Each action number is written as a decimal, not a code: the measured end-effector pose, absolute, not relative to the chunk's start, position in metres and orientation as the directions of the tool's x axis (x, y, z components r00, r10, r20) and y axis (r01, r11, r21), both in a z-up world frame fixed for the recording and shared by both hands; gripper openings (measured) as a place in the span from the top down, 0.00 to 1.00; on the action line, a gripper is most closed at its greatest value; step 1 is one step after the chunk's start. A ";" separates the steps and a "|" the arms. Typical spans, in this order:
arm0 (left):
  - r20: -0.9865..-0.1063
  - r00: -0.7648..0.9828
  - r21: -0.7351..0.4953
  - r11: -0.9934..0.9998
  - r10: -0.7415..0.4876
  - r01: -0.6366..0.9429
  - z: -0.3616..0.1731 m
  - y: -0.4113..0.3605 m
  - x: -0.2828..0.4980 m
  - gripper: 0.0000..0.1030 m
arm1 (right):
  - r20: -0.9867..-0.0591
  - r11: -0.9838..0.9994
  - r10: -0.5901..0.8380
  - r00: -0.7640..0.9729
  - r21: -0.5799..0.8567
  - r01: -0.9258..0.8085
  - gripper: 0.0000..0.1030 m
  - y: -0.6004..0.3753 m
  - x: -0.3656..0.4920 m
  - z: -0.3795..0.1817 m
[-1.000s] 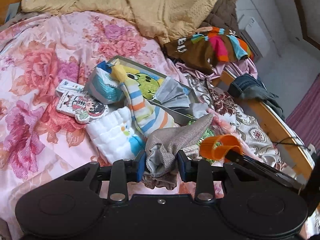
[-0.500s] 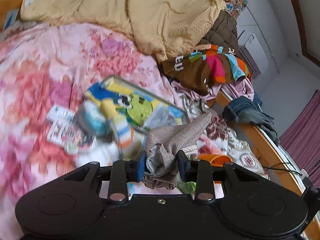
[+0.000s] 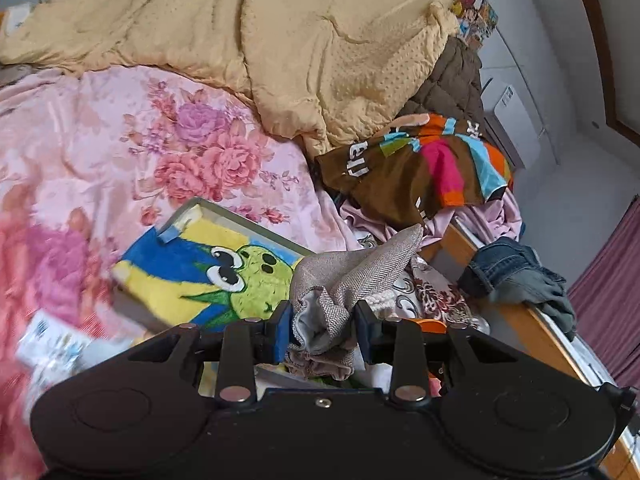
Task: Organize soft objects
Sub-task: 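Lift the pouch with the left gripper while the right carries the orange band toward the tray, then lower the pouch into the tray with the left gripper while the right releases the band there, then withdraw both open grippers from the tray toward the pile of cloths, then grasp the white waffle cloth with the left gripper while the right grasps the striped towel, then carry the white cloth and striped towel over the painting tray with both grippers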
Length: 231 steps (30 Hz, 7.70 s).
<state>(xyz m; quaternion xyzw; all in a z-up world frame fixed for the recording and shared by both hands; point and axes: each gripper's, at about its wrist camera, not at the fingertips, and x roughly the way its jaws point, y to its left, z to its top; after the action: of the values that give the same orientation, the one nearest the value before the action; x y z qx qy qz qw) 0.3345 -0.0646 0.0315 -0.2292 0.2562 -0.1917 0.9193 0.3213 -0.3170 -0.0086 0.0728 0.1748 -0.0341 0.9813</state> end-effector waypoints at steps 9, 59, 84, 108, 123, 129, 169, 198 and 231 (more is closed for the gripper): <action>-0.423 0.784 -0.494 0.841 -0.455 0.221 0.000 -0.098 0.410 0.66 | -0.415 0.973 -0.010 0.910 0.205 0.104 0.83 -0.336 0.368 -0.032; -0.479 0.808 -0.357 0.917 -0.344 0.179 0.031 -0.110 0.364 0.22 | -0.340 0.947 0.048 0.939 0.314 0.065 0.04 -0.346 0.298 0.026; -0.309 0.918 -0.257 0.951 -0.248 0.170 0.063 -0.026 0.174 0.01 | -0.071 0.999 -0.030 0.997 0.022 0.031 0.00 -0.233 0.137 0.028; -0.371 0.895 -0.049 0.968 -0.246 0.246 0.007 0.018 0.133 0.01 | -0.287 0.996 0.077 0.955 0.055 -0.064 0.00 -0.192 0.100 -0.014; -0.439 0.843 0.031 0.933 -0.310 0.359 -0.032 0.012 0.158 0.01 | -0.411 0.990 0.106 0.905 0.130 -0.057 0.00 -0.198 0.126 -0.032; -0.454 0.826 0.038 0.918 -0.335 0.394 -0.042 0.010 0.170 0.01 | -0.432 0.990 0.109 0.895 0.125 -0.060 0.00 -0.196 0.134 -0.037; -0.461 0.759 0.237 0.761 -0.460 0.605 -0.089 -0.054 0.221 0.01 | -0.469 0.969 0.244 0.849 0.162 -0.189 0.00 -0.191 0.268 -0.053; -0.492 0.771 0.249 0.783 -0.405 0.570 -0.105 -0.060 0.227 0.24 | -0.534 0.972 0.230 0.813 0.082 -0.221 0.36 -0.173 0.273 -0.066; -0.463 0.741 0.006 0.834 -0.486 0.551 -0.067 -0.054 0.196 0.77 | -0.354 0.995 0.095 0.930 0.070 -0.075 0.75 -0.223 0.228 -0.013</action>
<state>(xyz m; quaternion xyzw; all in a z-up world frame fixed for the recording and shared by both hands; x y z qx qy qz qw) 0.1965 -0.0540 -0.0666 0.0713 0.2277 -0.2787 0.9303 0.2284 -0.2230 -0.0133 0.0278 0.1814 0.0431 0.9821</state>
